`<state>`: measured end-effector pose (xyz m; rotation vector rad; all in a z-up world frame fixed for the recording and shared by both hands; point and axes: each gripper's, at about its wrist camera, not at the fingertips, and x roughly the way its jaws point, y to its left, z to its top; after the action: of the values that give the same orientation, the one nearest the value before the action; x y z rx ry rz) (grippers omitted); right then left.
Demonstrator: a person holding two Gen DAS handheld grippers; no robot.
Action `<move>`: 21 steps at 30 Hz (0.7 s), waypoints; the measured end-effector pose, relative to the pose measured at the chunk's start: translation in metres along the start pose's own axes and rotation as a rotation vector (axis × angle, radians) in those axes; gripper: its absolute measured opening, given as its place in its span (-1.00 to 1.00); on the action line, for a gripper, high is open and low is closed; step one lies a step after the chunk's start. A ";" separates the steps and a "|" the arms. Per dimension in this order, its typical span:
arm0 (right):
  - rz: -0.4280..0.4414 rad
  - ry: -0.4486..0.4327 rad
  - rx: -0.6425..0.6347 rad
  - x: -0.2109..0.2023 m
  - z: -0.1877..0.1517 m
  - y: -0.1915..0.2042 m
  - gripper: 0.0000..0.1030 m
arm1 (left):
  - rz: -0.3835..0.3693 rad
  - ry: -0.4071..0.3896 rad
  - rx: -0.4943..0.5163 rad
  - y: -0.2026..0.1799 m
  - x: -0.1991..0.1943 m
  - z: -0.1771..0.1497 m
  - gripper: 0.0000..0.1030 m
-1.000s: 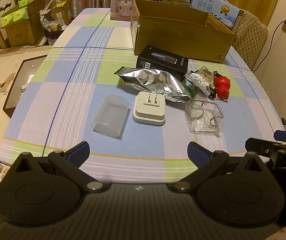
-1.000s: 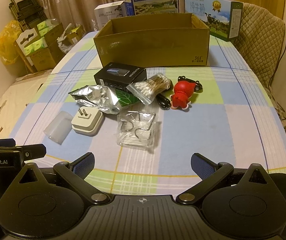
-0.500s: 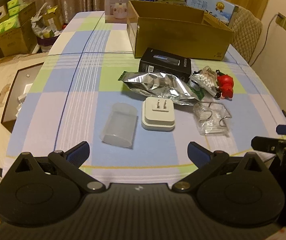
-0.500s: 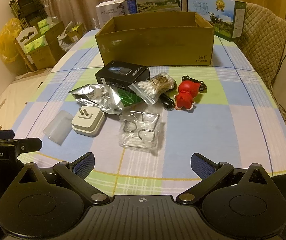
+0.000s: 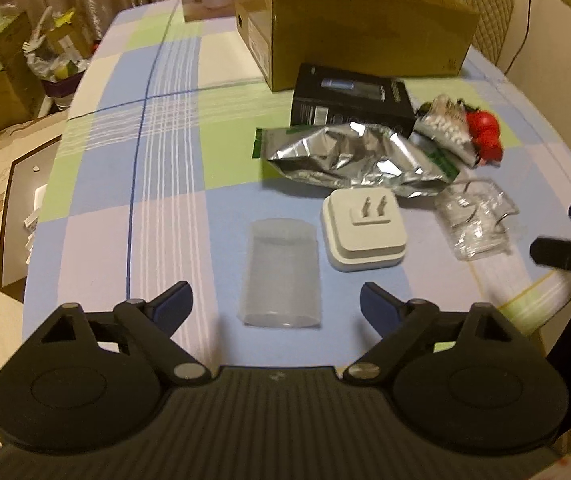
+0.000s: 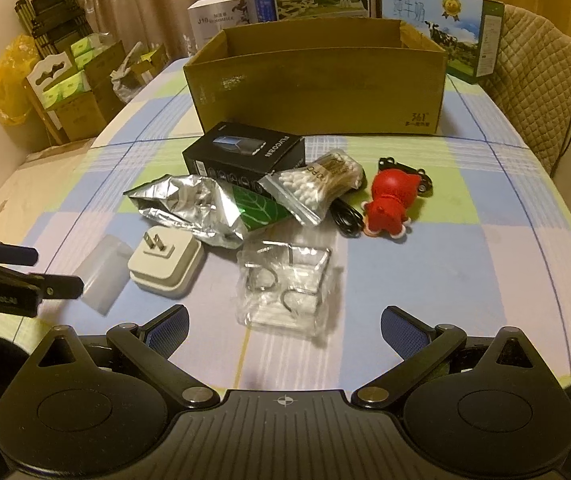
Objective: Organize objects
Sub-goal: 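Grasp the clear plastic cup with the left tool while the right tool grasps the clear holder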
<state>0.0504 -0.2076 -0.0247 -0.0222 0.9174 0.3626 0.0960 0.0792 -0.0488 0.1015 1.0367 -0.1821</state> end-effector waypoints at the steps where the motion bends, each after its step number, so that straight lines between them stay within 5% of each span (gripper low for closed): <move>1: -0.001 -0.004 -0.002 0.004 0.001 0.000 0.94 | -0.004 0.008 0.006 0.001 0.004 0.001 0.68; 8: -0.012 -0.013 0.004 0.037 0.008 0.002 0.74 | -0.028 0.042 0.039 0.005 0.024 0.010 0.57; 21: -0.044 0.025 0.037 0.086 0.011 -0.001 0.69 | -0.076 0.091 0.067 0.006 0.052 0.020 0.10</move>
<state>0.1067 -0.1810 -0.0853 -0.0130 0.9468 0.3051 0.1399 0.0763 -0.0830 0.1320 1.1264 -0.2837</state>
